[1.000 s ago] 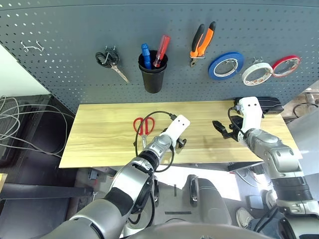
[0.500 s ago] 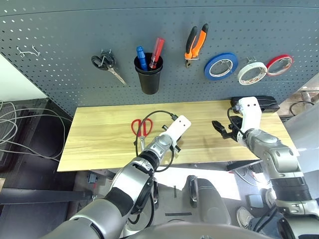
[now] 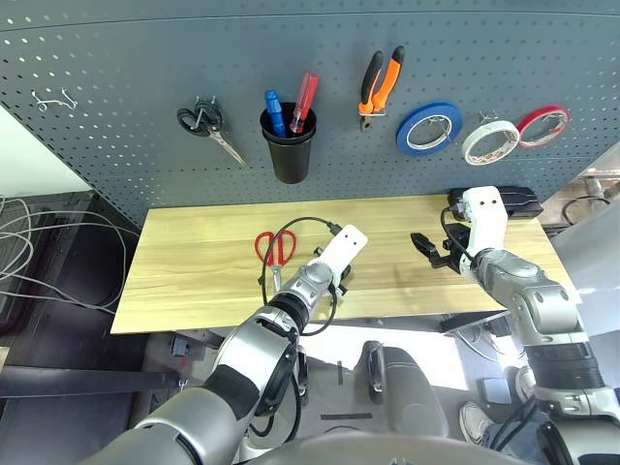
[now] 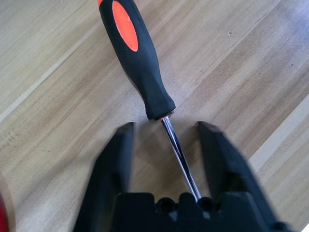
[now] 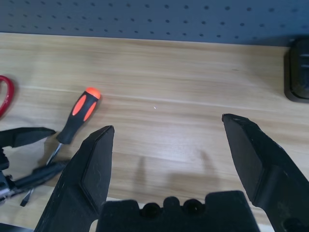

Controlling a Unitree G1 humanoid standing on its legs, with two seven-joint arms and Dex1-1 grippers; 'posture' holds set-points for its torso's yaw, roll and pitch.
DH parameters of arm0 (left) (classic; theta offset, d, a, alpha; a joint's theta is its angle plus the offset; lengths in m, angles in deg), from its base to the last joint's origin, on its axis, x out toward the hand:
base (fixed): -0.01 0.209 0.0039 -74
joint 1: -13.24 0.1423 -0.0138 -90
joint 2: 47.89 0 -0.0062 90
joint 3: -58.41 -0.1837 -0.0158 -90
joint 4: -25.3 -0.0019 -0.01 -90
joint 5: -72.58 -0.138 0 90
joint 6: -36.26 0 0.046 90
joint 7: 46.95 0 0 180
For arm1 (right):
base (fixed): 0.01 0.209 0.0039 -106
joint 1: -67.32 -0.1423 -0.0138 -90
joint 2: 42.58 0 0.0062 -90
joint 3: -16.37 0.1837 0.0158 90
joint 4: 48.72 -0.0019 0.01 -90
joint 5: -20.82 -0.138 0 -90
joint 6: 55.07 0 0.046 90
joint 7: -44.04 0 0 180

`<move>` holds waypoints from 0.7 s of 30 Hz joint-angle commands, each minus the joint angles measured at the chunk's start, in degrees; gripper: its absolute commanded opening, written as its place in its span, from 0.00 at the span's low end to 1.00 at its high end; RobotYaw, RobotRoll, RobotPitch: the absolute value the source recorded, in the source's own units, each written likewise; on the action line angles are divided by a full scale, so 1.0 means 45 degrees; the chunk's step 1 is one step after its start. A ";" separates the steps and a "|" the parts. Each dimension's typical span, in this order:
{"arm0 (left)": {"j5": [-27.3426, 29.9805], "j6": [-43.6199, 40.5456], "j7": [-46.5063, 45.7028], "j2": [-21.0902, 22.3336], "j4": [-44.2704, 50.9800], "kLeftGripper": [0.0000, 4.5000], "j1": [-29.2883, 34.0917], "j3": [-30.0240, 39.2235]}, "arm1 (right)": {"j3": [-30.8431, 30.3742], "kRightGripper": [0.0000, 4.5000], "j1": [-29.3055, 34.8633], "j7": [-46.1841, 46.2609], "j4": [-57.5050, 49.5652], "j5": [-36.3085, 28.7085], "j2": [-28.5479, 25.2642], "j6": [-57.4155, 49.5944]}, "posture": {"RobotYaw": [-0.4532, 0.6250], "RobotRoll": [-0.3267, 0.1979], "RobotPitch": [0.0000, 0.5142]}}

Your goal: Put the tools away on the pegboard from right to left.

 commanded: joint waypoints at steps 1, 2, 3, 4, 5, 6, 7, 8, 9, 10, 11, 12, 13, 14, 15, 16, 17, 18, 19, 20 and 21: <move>0.0178 -0.0382 -0.0025 -0.0630 -0.0307 0.99 0.0285 0.0184 | -0.0267 1.00 0.0086 -0.0088 -0.0129 0.0013 0.0028 -0.0305 | 0.31 0.62 0.46; 0.0172 -0.0393 -0.0017 -0.0622 -0.0296 0.99 0.0284 0.0200 | -0.0305 1.00 0.0122 -0.0094 -0.0208 0.0003 0.0036 -0.0362 | 0.31 0.62 0.48; 0.0184 -0.0436 -0.0046 -0.0619 -0.0297 0.99 0.0273 0.0238 | -0.0351 1.00 0.0148 -0.0114 -0.0244 -0.0003 0.0038 -0.0398 | 0.31 0.62 0.48; 0.0191 -0.0463 -0.0065 -0.0631 -0.0304 0.99 0.0255 0.0272 | -0.0387 1.00 0.0168 -0.0139 -0.0245 -0.0007 0.0032 -0.0414 | 0.31 0.62 0.50; 0.0189 -0.0482 -0.0077 -0.0642 -0.0300 0.99 0.0253 0.0299 | -0.0406 1.00 0.0199 -0.0147 -0.0285 -0.0015 0.0026 -0.0441 | 0.31 0.62 0.50; 0.0194 -0.0492 -0.0104 -0.0656 -0.0295 0.97 0.0250 0.0327 | -0.0415 1.00 0.0217 -0.0156 -0.0308 -0.0019 0.0020 -0.0460 | 0.31 0.62 0.51; 0.0193 -0.0484 -0.0128 -0.0670 -0.0277 0.94 0.0257 0.0337 | -0.0416 1.00 0.0244 -0.0153 -0.0369 -0.0029 0.0015 -0.0500 | 0.31 0.62 0.52; 0.0199 -0.0417 -0.0173 -0.0701 -0.0255 0.89 0.0258 0.0346 | -0.0412 1.00 0.0254 -0.0166 -0.0389 -0.0036 -0.0001 -0.0527 | 0.31 0.62 0.53; 0.0222 -0.0376 -0.0263 -0.0749 -0.0239 0.83 0.0242 0.0377 | -0.0406 1.00 0.0252 -0.0192 -0.0377 -0.0039 -0.0021 -0.0545 | 0.31 0.62 0.54; 0.0235 -0.0348 -0.0321 -0.0779 -0.0220 0.75 0.0240 0.0398 | -0.0404 1.00 0.0272 -0.0202 -0.0418 -0.0042 -0.0029 -0.0579 | 0.31 0.62 0.54; 0.0262 -0.0321 -0.0341 -0.0819 -0.0203 0.67 0.0234 0.0427 | -0.0402 1.00 0.0289 -0.0216 -0.0447 -0.0044 -0.0039 -0.0609 | 0.31 0.62 0.55; 0.0311 -0.0259 -0.0392 -0.0879 -0.0176 0.58 0.0221 0.0473 | -0.0400 1.00 0.0290 -0.0242 -0.0435 -0.0043 -0.0060 -0.0619 | 0.31 0.62 0.56; 0.0358 -0.0133 -0.0470 -0.0931 -0.0133 0.50 0.0206 0.0519 | -0.0398 1.00 0.0247 -0.0285 -0.0344 -0.0034 -0.0093 -0.0598 | 0.32 0.62 0.56; 0.0426 0.0012 -0.0568 -0.0966 -0.0080 0.41 0.0196 0.0593 | -0.0391 1.00 0.0184 -0.0323 -0.0231 -0.0024 -0.0118 -0.0563 | 0.32 0.62 0.56; 0.0509 0.0155 -0.0620 -0.0977 -0.0024 0.33 0.0194 0.0667 | -0.0384 1.00 0.0109 -0.0357 -0.0119 -0.0015 -0.0138 -0.0537 | 0.32 0.62 0.56; 0.0569 0.0248 -0.0646 -0.0977 0.0004 0.25 0.0196 0.0707 | -0.0378 1.00 0.0066 -0.0379 -0.0057 -0.0009 -0.0147 -0.0522 | 0.33 0.62 0.57; 0.0642 0.0346 -0.0621 -0.0920 0.0073 0.16 0.0204 0.0757 | -0.0375 1.00 -0.0011 -0.0415 0.0048 0.0005 -0.0168 -0.0472 | 0.34 0.62 0.57; 0.0701 0.0441 -0.0535 -0.0856 0.0152 0.06 0.0225 0.0791 | -0.0368 1.00 -0.0083 -0.0447 0.0136 0.0015 -0.0185 -0.0432 | 0.34 0.62 0.56; 0.0777 0.0677 -0.0392 -0.0745 0.0321 0.00 0.0301 0.0835 | -0.0350 1.00 -0.0166 -0.0497 0.0248 0.0020 -0.0204 -0.0348 | 0.35 0.62 0.56; 0.0856 0.0929 -0.0223 -0.0631 0.0508 0.00 0.0393 0.0855 | -0.0336 1.00 -0.0241 -0.0558 0.0371 0.0028 -0.0231 -0.0251 | 0.36 0.62 0.55; 0.1004 0.1308 0.0149 -0.0472 0.0863 0.00 0.0586 0.0885 | -0.0316 1.00 -0.0318 -0.0631 0.0469 0.0021 -0.0261 -0.0147 | 0.37 0.62 0.55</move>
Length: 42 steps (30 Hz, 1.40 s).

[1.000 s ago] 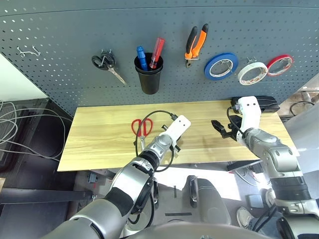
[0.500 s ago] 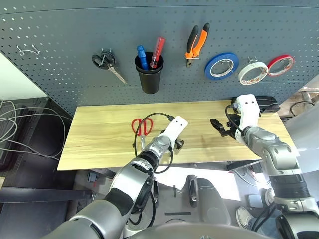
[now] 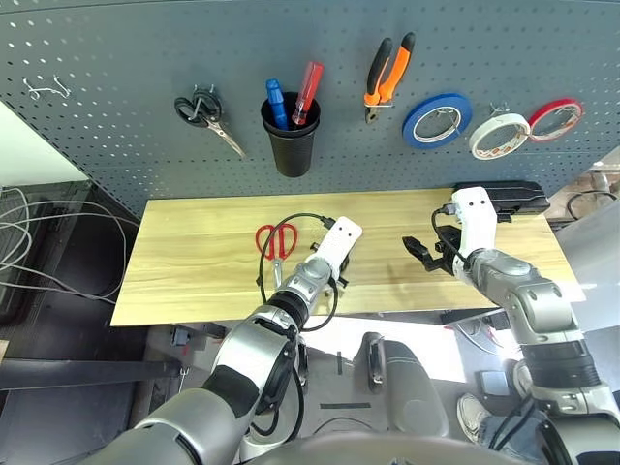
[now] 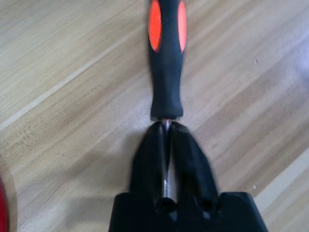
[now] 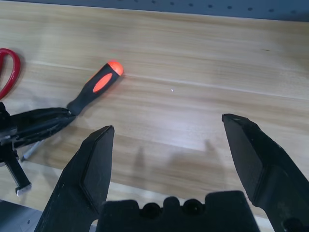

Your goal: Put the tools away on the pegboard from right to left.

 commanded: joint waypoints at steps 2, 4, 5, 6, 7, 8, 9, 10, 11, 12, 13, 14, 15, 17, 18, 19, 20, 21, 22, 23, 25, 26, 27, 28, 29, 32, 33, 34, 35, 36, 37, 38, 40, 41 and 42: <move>0.0663 0.1222 0.1274 -0.0158 0.1129 0.00 0.1042 0.0238 | 0.0102 1.00 -0.0145 -0.0311 0.0528 -0.0005 -0.0255 0.0367 | 0.38 0.62 0.53; 0.0997 0.1708 0.1990 0.0207 0.2305 0.00 0.1705 0.0321 | 0.0087 1.00 -0.0215 -0.0465 0.0593 -0.0039 -0.0316 0.0493 | 0.39 0.62 0.52; 0.1207 0.1932 0.2428 0.0471 0.3246 0.00 0.2217 0.0349 | 0.0072 1.00 -0.0243 -0.0554 0.0605 -0.0051 -0.0346 0.0559 | 0.40 0.62 0.51; 0.1458 0.2079 0.2862 0.0737 0.4305 0.00 0.2782 0.0395 | 0.0073 1.00 -0.0270 -0.0630 0.0623 -0.0070 -0.0360 0.0638 | 0.41 0.62 0.50; 0.1726 0.2091 0.3193 0.0944 0.5377 0.00 0.3341 0.0440 | 0.0089 1.00 -0.0291 -0.0703 0.0662 -0.0085 -0.0378 0.0712 | 0.42 0.62 0.49; 0.2099 0.2032 0.3479 0.1160 0.6684 0.00 0.3996 0.0564 | 0.0086 1.00 -0.0311 -0.0796 0.0670 -0.0111 -0.0394 0.0785 | 0.43 0.62 0.49; 0.2569 0.1854 0.3741 0.1377 0.8300 0.00 0.4755 0.0737 | 0.0077 1.00 -0.0338 -0.0894 0.0653 -0.0155 -0.0377 0.0867 | 0.43 0.62 0.49; 0.2996 0.1764 0.3960 0.1551 0.9675 0.00 0.5381 0.0864 | 0.0065 1.00 -0.0356 -0.0984 0.0630 -0.0205 -0.0355 0.0933 | 0.44 0.62 0.49; 0.3373 0.1721 0.4142 0.1700 1.0872 0.00 0.5907 0.0934 | 0.0044 1.00 -0.0367 -0.1074 0.0614 -0.0241 -0.0342 0.0989 | 0.44 0.62 0.48; 0.3862 0.1767 0.4348 0.1794 1.2083 0.00 0.6404 0.1013 | 0.0001 1.00 -0.0380 -0.1155 0.0613 -0.0252 -0.0333 0.1063 | 0.45 0.62 0.47; 0.4276 0.1858 0.4482 0.1851 1.3060 0.00 0.6781 0.1084 | -0.0036 1.00 -0.0390 -0.1220 0.0620 -0.0254 -0.0327 0.1121 | 0.45 0.62 0.47; 0.4684 0.1878 0.4506 0.1913 1.4097 0.00 0.7141 0.1206 | -0.0089 1.00 -0.0416 -0.1294 0.0638 -0.0251 -0.0307 0.1187 | 0.45 0.62 0.47; 0.4991 0.1866 0.4470 0.1958 1.4948 0.00 0.7412 0.1311 | -0.0132 1.00 -0.0433 -0.1360 0.0652 -0.0241 -0.0295 0.1249 | 0.45 0.62 0.46; 0.5655 0.1889 0.4389 0.1994 1.6547 0.00 0.7720 0.1513 | -0.0223 1.00 -0.0477 -0.1530 0.0674 -0.0243 -0.0262 0.1392 | 0.46 0.62 0.46; 0.5879 0.1882 0.4262 0.2005 1.7238 0.00 0.7729 0.1625 | -0.0280 1.00 -0.0496 -0.1637 0.0645 -0.0254 -0.0255 0.1450 | 0.46 0.62 0.46; 0.6063 0.1827 0.4118 0.2022 1.7784 0.00 0.7684 0.1723 | -0.0331 1.00 -0.0510 -0.1734 0.0614 -0.0260 -0.0250 0.1499 | 0.46 0.62 0.46; 0.6269 0.1673 0.4011 0.2070 1.8285 0.00 0.7551 0.1793 | -0.0392 1.00 -0.0528 -0.1846 0.0585 -0.0266 -0.0245 0.1564 | 0.46 0.62 0.46; 0.6379 0.1538 0.3927 0.2155 1.8682 0.00 0.7420 0.1810 | -0.0447 1.00 -0.0536 -0.1949 0.0559 -0.0263 -0.0252 0.1625 | 0.46 0.62 0.45; 0.6521 0.1347 0.3856 0.2242 1.9060 0.00 0.7247 0.1807 | -0.0511 1.00 -0.0548 -0.2042 0.0553 -0.0237 -0.0269 0.1722 | 0.46 0.62 0.46; 0.6635 0.1164 0.3773 0.2324 1.9362 0.00 0.7084 0.1806 | -0.0566 1.00 -0.0559 -0.2109 0.0561 -0.0201 -0.0284 0.1822 | 0.46 0.62 0.46; 0.7004 0.0677 0.3607 0.2446 1.9854 0.00 0.6716 0.1830 | -0.0640 1.00 -0.0632 -0.2191 0.0631 -0.0168 -0.0262 0.2001 | 0.47 0.62 0.46; 0.7060 0.0578 0.3588 0.2537 1.9997 0.00 0.6555 0.1820 | -0.0649 1.00 -0.0673 -0.2198 0.0672 -0.0171 -0.0234 0.2047 | 0.47 0.62 0.46; 0.7150 0.0441 0.3519 0.2578 2.0113 0.00 0.6399 0.1824 | -0.0643 1.00 -0.0703 -0.2215 0.0699 -0.0183 -0.0206 0.2123 | 0.47 0.62 0.46; 0.7365 0.0144 0.3402 0.2579 2.0169 0.00 0.6227 0.1856 | -0.0639 1.00 -0.0737 -0.2221 0.0711 -0.0198 -0.0169 0.2177 | 0.47 0.62 0.46; 0.7414 0.0061 0.3351 0.2627 2.0161 0.00 0.6013 0.1896 | -0.0647 1.00 -0.0776 -0.2214 0.0718 -0.0203 -0.0130 0.2199 | 0.47 0.62 0.46; 0.7701 -0.0160 0.2839 0.2522 1.9916 0.00 0.5052 0.2245 | -0.0647 1.00 -0.0925 -0.2217 0.0707 -0.0254 0.0081 0.2447 | 0.47 0.62 0.46; 0.7656 -0.0016 0.2610 0.2446 1.9716 0.00 0.4592 0.2393 | -0.0677 1.00 -0.0995 -0.2341 0.0572 -0.0335 0.0214 0.2728 | 0.47 0.62 0.45; 0.7536 0.0203 0.2393 0.2384 1.9502 0.00 0.4197 0.2534 | -0.0728 1.00 -0.1049 -0.2493 0.0433 -0.0406 0.0323 0.2988 | 0.47 0.62 0.45; 0.7443 0.0429 0.2128 0.2310 1.9235 0.00 0.3740 0.2746 | -0.0844 1.00 -0.1088 -0.2718 0.0241 -0.0469 0.0417 0.3286 | 0.47 0.62 0.45; 0.7387 0.0571 0.1959 0.2256 1.9053 0.00 0.3455 0.2880 | -0.0918 1.00 -0.1106 -0.2879 0.0134 -0.0503 0.0467 0.3491 | 0.47 0.62 0.45; 0.7363 0.0741 0.1707 0.2208 1.8803 0.00 0.3089 0.3112 | -0.1032 1.00 -0.1122 -0.3056 0.0016 -0.0513 0.0520 0.3757 | 0.47 0.62 0.45; 0.7336 0.0961 0.1527 0.2210 1.8500 0.00 0.2681 0.3339 | -0.1158 1.00 -0.1135 -0.3220 -0.0124 -0.0533 0.0598 0.4035 | 0.47 0.62 0.45; 0.7235 0.1441 0.1335 0.2252 1.7889 0.00 0.1970 0.3615 | -0.1368 1.00 -0.1189 -0.3476 -0.0353 -0.0584 0.0796 0.4640 | 0.46 0.62 0.45; 0.7204 0.1621 0.1312 0.2266 1.7654 0.00 0.1745 0.3663 | -0.1421 1.00 -0.1212 -0.3553 -0.0410 -0.0595 0.0883 0.4877 | 0.46 0.62 0.45; 0.7109 0.1832 0.1336 0.2252 1.7351 0.00 0.1561 0.3635 | -0.1460 1.00 -0.1262 -0.3600 -0.0479 -0.0608 0.0984 0.5104 | 0.46 0.62 0.45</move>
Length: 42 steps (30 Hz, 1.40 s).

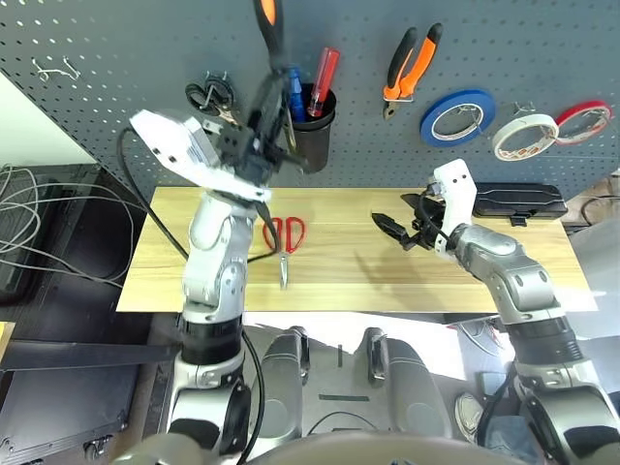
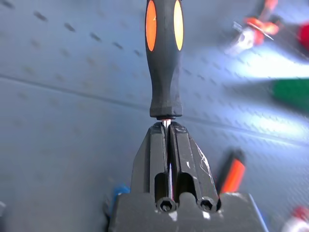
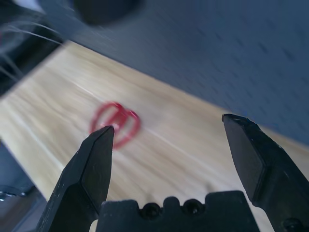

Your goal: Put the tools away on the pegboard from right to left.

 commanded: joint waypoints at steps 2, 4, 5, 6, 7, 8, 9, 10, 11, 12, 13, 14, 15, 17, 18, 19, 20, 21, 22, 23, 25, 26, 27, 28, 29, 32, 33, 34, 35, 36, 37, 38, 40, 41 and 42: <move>-0.0393 0.0988 -0.0046 -0.0052 -0.0969 0.00 -0.0485 0.0010 | -0.0271 1.00 -0.0057 -0.0325 -0.0428 -0.0167 0.0256 0.0965 | 0.46 0.62 0.45; -0.0889 0.1471 0.0050 -0.0067 -0.1491 0.00 -0.0451 -0.0286 | -0.0254 1.00 -0.0145 -0.0345 -0.0435 -0.0202 0.0337 0.1100 | 0.46 0.62 0.45; -0.1094 0.1658 0.0102 -0.0075 -0.1701 0.00 -0.0412 -0.0432 | -0.0244 1.00 -0.0180 -0.0345 -0.0430 -0.0212 0.0362 0.1130 | 0.46 0.62 0.45; -0.1281 0.1852 0.0153 -0.0081 -0.1869 0.00 -0.0366 -0.0570 | -0.0236 1.00 -0.0201 -0.0341 -0.0431 -0.0227 0.0369 0.1143 | 0.46 0.62 0.45; -0.1416 0.1928 0.0223 -0.0093 -0.2022 0.00 -0.0287 -0.0731 | -0.0230 1.00 -0.0218 -0.0328 -0.0416 -0.0234 0.0368 0.1152 | 0.46 0.62 0.45; -0.1536 0.2004 0.0243 -0.0108 -0.2110 0.00 -0.0216 -0.0849 | -0.0224 1.00 -0.0219 -0.0315 -0.0413 -0.0241 0.0351 0.1160 | 0.45 0.62 0.45; -0.1557 0.2021 0.0253 -0.0161 -0.2164 0.00 -0.0138 -0.0933 | -0.0205 1.00 -0.0219 -0.0281 -0.0411 -0.0236 0.0335 0.1172 | 0.45 0.62 0.45; -0.1554 0.2030 0.0246 -0.0197 -0.2190 0.00 -0.0090 -0.0984 | -0.0191 1.00 -0.0215 -0.0258 -0.0414 -0.0234 0.0322 0.1179 | 0.45 0.62 0.45; -0.1506 0.2007 0.0241 -0.0223 -0.2159 0.00 -0.0074 -0.0999 | -0.0167 1.00 -0.0205 -0.0227 -0.0413 -0.0233 0.0308 0.1155 | 0.45 0.62 0.46; -0.1382 0.1998 0.0222 -0.0276 -0.2086 0.00 -0.0116 -0.0969 | -0.0142 1.00 -0.0181 -0.0206 -0.0399 -0.0222 0.0281 0.1149 | 0.45 0.62 0.45; -0.1257 0.1928 0.0127 -0.0329 -0.2004 0.00 -0.0220 -0.0893 | -0.0121 1.00 -0.0155 -0.0182 -0.0377 -0.0208 0.0253 0.1136 | 0.45 0.62 0.46; -0.1179 0.1934 0.0014 -0.0378 -0.1943 0.00 -0.0352 -0.0799 | -0.0111 1.00 -0.0128 -0.0161 -0.0354 -0.0190 0.0226 0.1130 | 0.45 0.62 0.46; -0.1176 0.1970 -0.0079 -0.0403 -0.1916 0.00 -0.0467 -0.0734 | -0.0107 1.00 -0.0108 -0.0157 -0.0336 -0.0184 0.0205 0.1137 | 0.46 0.62 0.46; -0.1274 0.2097 -0.0236 -0.0389 -0.1949 0.00 -0.0674 -0.0602 | -0.0121 1.00 -0.0091 -0.0147 -0.0296 -0.0168 0.0188 0.1163 | 0.46 0.62 0.45; -0.1353 0.2182 -0.0337 -0.0339 -0.1997 0.00 -0.0828 -0.0505 | -0.0137 1.00 -0.0081 -0.0141 -0.0271 -0.0155 0.0186 0.1185 | 0.46 0.62 0.45; -0.1404 0.2239 -0.0432 -0.0300 -0.2042 0.00 -0.0954 -0.0425 | -0.0151 1.00 -0.0073 -0.0131 -0.0250 -0.0142 0.0185 0.1202 | 0.46 0.62 0.45; -0.1433 0.2275 -0.0497 -0.0273 -0.2074 0.00 -0.1034 -0.0381 | -0.0161 1.00 -0.0068 -0.0124 -0.0239 -0.0135 0.0183 0.1212 | 0.46 0.62 0.45; -0.1456 0.2337 -0.0585 -0.0245 -0.2094 0.00 -0.1139 -0.0309 | -0.0173 1.00 -0.0068 -0.0108 -0.0226 -0.0127 0.0190 0.1219 | 0.46 0.62 0.45; -0.1463 0.2354 -0.0647 -0.0222 -0.2101 0.00 -0.1238 -0.0263 | -0.0179 1.00 -0.0064 -0.0092 -0.0214 -0.0121 0.0196 0.1226 | 0.46 0.62 0.45; -0.1424 0.2368 -0.0699 -0.0233 -0.2095 0.00 -0.1327 -0.0217 | -0.0182 1.00 -0.0065 -0.0079 -0.0202 -0.0118 0.0202 0.1232 | 0.46 0.62 0.45; -0.1405 0.2390 -0.0736 -0.0231 -0.2063 0.00 -0.1439 -0.0200 | -0.0183 1.00 -0.0072 -0.0055 -0.0169 -0.0113 0.0213 0.1250 | 0.46 0.62 0.45; -0.1347 0.2373 -0.0730 -0.0271 -0.2041 0.00 -0.1477 -0.0205 | -0.0180 1.00 -0.0074 -0.0047 -0.0156 -0.0113 0.0216 0.1266 | 0.46 0.62 0.45; -0.1328 0.2351 -0.0732 -0.0298 -0.2028 0.00 -0.1501 -0.0218 | -0.0178 1.00 -0.0077 -0.0038 -0.0145 -0.0114 0.0218 0.1282 | 0.46 0.62 0.45; -0.1292 0.2293 -0.0729 -0.0334 -0.2027 0.00 -0.1515 -0.0244 | -0.0177 1.00 -0.0079 -0.0032 -0.0135 -0.0114 0.0220 0.1297 | 0.46 0.62 0.45; -0.1267 0.2250 -0.0725 -0.0410 -0.2044 0.00 -0.1505 -0.0305 | -0.0176 1.00 -0.0078 -0.0031 -0.0125 -0.0116 0.0218 0.1316 | 0.46 0.62 0.44; -0.1338 0.2080 -0.0622 -0.0650 -0.2199 0.00 -0.1309 -0.0634 | -0.0176 1.00 -0.0080 -0.0019 -0.0097 -0.0119 0.0218 0.1357 | 0.46 0.62 0.44; -0.1404 0.1968 -0.0549 -0.0693 -0.2277 0.00 -0.1213 -0.0784 | -0.0178 1.00 -0.0081 -0.0014 -0.0085 -0.0115 0.0218 0.1369 | 0.46 0.62 0.45; -0.1436 0.1850 -0.0513 -0.0743 -0.2338 0.00 -0.1126 -0.0904 | -0.0178 1.00 -0.0079 -0.0013 -0.0070 -0.0111 0.0215 0.1383 | 0.46 0.62 0.44; -0.1462 0.1790 -0.0472 -0.0776 -0.2379 0.00 -0.1068 -0.1021 | -0.0176 1.00 -0.0078 -0.0010 -0.0052 -0.0108 0.0212 0.1394 | 0.46 0.62 0.45; -0.1466 0.1753 -0.0455 -0.0787 -0.2401 0.00 -0.1037 -0.1099 | -0.0174 1.00 -0.0077 -0.0007 -0.0039 -0.0106 0.0209 0.1403 | 0.46 0.62 0.45; -0.1356 0.1654 -0.0439 -0.0849 -0.2381 0.00 -0.1031 -0.1157 | -0.0172 1.00 -0.0076 -0.0005 -0.0017 -0.0101 0.0203 0.1416 | 0.46 0.62 0.44; -0.1275 0.1618 -0.0437 -0.0895 -0.2358 0.00 -0.1044 -0.1193 | -0.0172 1.00 -0.0073 0.0000 0.0004 -0.0096 0.0199 0.1430 | 0.46 0.62 0.44; -0.1141 0.1404 -0.0382 -0.0955 -0.2331 0.00 -0.1067 -0.1271 | -0.0174 1.00 -0.0063 -0.0009 0.0053 -0.0079 0.0180 0.1478 | 0.46 0.62 0.44; -0.1124 0.1317 -0.0352 -0.0958 -0.2335 0.00 -0.1055 -0.1314 | -0.0174 1.00 -0.0059 -0.0010 0.0067 -0.0073 0.0174 0.1495 | 0.46 0.62 0.44; -0.1175 0.1304 -0.0308 -0.0939 -0.2354 0.00 -0.1032 -0.1365 | -0.0172 1.00 -0.0056 -0.0006 0.0074 -0.0070 0.0173 0.1505 | 0.46 0.62 0.44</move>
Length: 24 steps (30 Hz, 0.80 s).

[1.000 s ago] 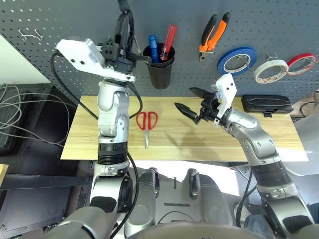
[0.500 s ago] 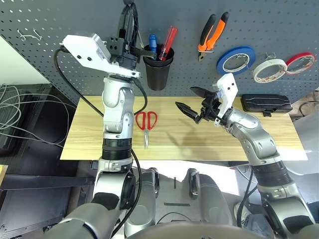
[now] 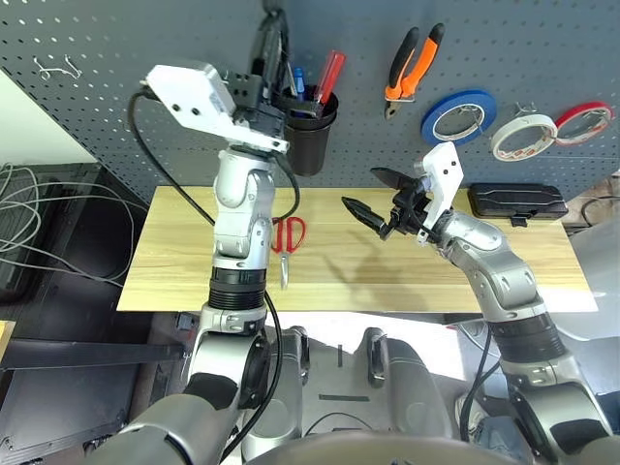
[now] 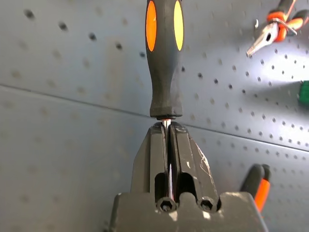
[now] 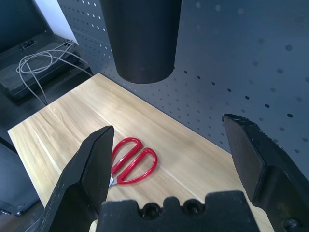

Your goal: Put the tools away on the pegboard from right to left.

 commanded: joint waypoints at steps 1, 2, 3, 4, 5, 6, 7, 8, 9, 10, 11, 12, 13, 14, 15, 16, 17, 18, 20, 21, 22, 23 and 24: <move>0.0034 -0.0231 0.0197 -0.0017 0.0068 0.00 0.0111 -0.0234 | 0.0037 1.00 0.0205 0.0008 0.0208 0.0040 -0.0107 0.0149 | 0.46 0.62 0.44; -0.0132 -0.0380 0.0242 0.0082 -0.0060 0.00 0.0228 -0.0338 | 0.0035 1.00 0.0200 0.0017 0.0225 0.0046 -0.0106 0.0161 | 0.46 0.62 0.44; -0.0292 -0.0643 0.0246 0.0223 -0.0217 0.00 0.0371 -0.0408 | 0.0039 1.00 0.0196 0.0029 0.0233 0.0046 -0.0105 0.0166 | 0.46 0.62 0.44; -0.0481 -0.0831 0.0268 0.0410 -0.0385 0.06 0.0530 -0.0454 | 0.0049 1.00 0.0201 0.0042 0.0234 0.0045 -0.0108 0.0169 | 0.46 0.62 0.44; -0.0587 -0.0762 0.0341 0.0580 -0.0462 0.14 0.0636 -0.0429 | 0.0056 1.00 0.0204 0.0044 0.0240 0.0049 -0.0121 0.0175 | 0.45 0.62 0.44; -0.0624 -0.0669 0.0381 0.0690 -0.0479 0.19 0.0686 -0.0407 | 0.0061 1.00 0.0207 0.0043 0.0242 0.0051 -0.0131 0.0179 | 0.45 0.62 0.44; -0.0451 -0.0838 0.0572 0.0886 -0.0363 0.27 0.0784 -0.0345 | 0.0090 1.00 0.0239 0.0043 0.0234 0.0046 -0.0167 0.0175 | 0.45 0.62 0.44; -0.0304 -0.0983 0.0709 0.1014 -0.0275 0.34 0.0846 -0.0306 | 0.0110 1.00 0.0261 0.0043 0.0230 0.0041 -0.0194 0.0174 | 0.45 0.62 0.44; -0.0202 -0.1118 0.0794 0.1098 -0.0217 0.44 0.0888 -0.0289 | 0.0122 1.00 0.0276 0.0045 0.0227 0.0035 -0.0211 0.0174 | 0.45 0.62 0.44; 0.0380 -0.1836 0.1344 0.1409 0.0081 0.51 0.1046 -0.0279 | 0.0159 1.00 0.0320 0.0040 0.0211 0.0026 -0.0278 0.0164 | 0.45 0.62 0.44; 0.0923 -0.2360 0.1883 0.1701 0.0380 0.62 0.1160 -0.0246 | 0.0191 1.00 0.0353 0.0038 0.0192 0.0011 -0.0341 0.0148 | 0.45 0.62 0.45; 0.1513 -0.2943 0.2530 0.2108 0.0727 0.69 0.1301 -0.0203 | 0.0245 1.00 0.0407 0.0032 0.0159 -0.0010 -0.0424 0.0135 | 0.45 0.62 0.45; 0.2200 -0.3761 0.3319 0.2675 0.1189 0.77 0.1514 -0.0211 | 0.0312 1.00 0.0474 0.0021 0.0120 -0.0037 -0.0520 0.0104 | 0.45 0.62 0.45; 0.2709 -0.4467 0.3924 0.3211 0.1585 0.86 0.1706 -0.0236 | 0.0365 1.00 0.0540 0.0012 0.0085 -0.0062 -0.0605 0.0073 | 0.45 0.62 0.45; 0.3308 -0.5448 0.4436 0.3840 0.2003 0.96 0.1978 -0.0230 | 0.0422 1.00 0.0633 -0.0011 0.0047 -0.0090 -0.0717 0.0043 | 0.45 0.62 0.46; 0.3795 -0.6252 0.4916 0.4432 0.2371 1.00 0.2238 -0.0253 | 0.0462 1.00 0.0724 -0.0038 0.0014 -0.0114 -0.0824 0.0015 | 0.45 0.62 0.46; 0.4203 -0.7056 0.5266 0.4998 0.2691 1.00 0.2480 -0.0284 | 0.0496 1.00 0.0811 -0.0079 -0.0010 -0.0132 -0.0924 -0.0014 | 0.45 0.62 0.47; 0.4699 -0.8070 0.5676 0.5715 0.3104 1.00 0.2877 -0.0358 | 0.0539 1.00 0.0925 -0.0135 -0.0030 -0.0155 -0.1041 -0.0059 | 0.45 0.62 0.47; 0.5452 -0.9682 0.6253 0.6922 0.3821 1.00 0.3688 -0.0495 | 0.0590 1.00 0.1133 -0.0232 -0.0010 -0.0179 -0.1239 -0.0132 | 0.45 0.62 0.47; 0.5747 -1.0314 0.6461 0.7410 0.4116 1.00 0.4046 -0.0528 | 0.0600 1.00 0.1213 -0.0264 0.0007 -0.0185 -0.1319 -0.0173 | 0.46 0.62 0.48; 0.5797 -1.0758 0.6862 0.8032 0.4376 1.00 0.4582 -0.0715 | 0.0598 1.00 0.1314 -0.0317 0.0094 -0.0163 -0.1408 -0.0223 | 0.46 0.62 0.48; 0.5779 -1.1159 0.7069 0.8498 0.4526 1.00 0.5032 -0.0869 | 0.0592 1.00 0.1385 -0.0348 0.0181 -0.0134 -0.1470 -0.0245 | 0.46 0.62 0.49; 0.5390 -1.1237 0.7284 0.8896 0.4478 1.00 0.5537 -0.1230 | 0.0571 1.00 0.1419 -0.0351 0.0318 -0.0096 -0.1499 -0.0273 | 0.46 0.62 0.49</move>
